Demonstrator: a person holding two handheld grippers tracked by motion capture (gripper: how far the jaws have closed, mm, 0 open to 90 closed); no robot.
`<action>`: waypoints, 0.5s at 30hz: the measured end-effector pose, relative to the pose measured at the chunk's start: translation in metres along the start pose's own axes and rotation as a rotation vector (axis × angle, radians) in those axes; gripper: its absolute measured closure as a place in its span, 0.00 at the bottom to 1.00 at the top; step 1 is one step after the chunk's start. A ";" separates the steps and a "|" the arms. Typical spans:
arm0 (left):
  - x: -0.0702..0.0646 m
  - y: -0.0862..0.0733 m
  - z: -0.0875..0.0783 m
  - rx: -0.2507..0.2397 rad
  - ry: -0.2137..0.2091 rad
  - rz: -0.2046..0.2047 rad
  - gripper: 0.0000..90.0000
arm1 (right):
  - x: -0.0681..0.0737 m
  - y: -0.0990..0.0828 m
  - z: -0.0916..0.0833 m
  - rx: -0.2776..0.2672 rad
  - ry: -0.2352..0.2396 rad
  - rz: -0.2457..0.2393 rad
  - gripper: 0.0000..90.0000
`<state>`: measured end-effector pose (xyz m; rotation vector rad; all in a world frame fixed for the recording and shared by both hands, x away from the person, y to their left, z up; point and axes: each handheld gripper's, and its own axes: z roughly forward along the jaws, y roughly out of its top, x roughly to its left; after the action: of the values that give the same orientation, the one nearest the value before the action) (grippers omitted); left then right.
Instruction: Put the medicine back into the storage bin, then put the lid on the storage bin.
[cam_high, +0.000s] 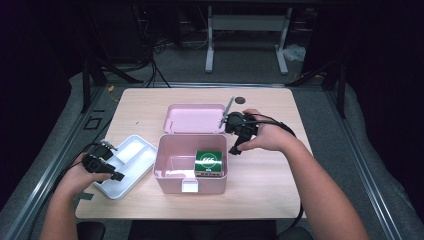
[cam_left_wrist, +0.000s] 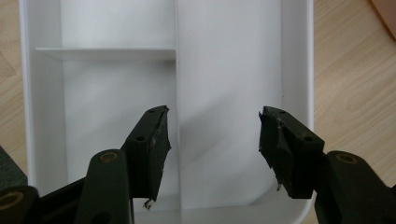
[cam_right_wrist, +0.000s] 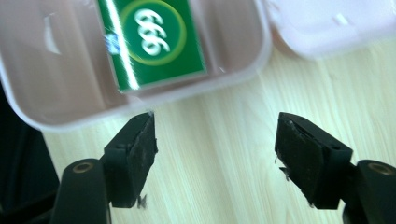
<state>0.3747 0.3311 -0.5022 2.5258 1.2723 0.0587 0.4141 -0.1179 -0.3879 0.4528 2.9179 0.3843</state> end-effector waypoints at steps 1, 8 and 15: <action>0.000 0.000 0.001 0.001 0.010 -0.007 0.48 | -0.001 -0.005 -0.002 -0.006 -0.004 0.018 0.33; 0.004 0.006 0.008 0.019 0.047 -0.023 0.51 | -0.004 -0.047 0.006 -0.061 -0.084 0.188 0.35; 0.011 0.010 0.011 0.029 0.057 -0.033 0.52 | 0.006 -0.073 0.033 -0.134 -0.168 0.337 0.37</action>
<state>0.3906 0.3313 -0.5110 2.5436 1.3459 0.1069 0.3946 -0.1754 -0.4398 0.9113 2.6327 0.5517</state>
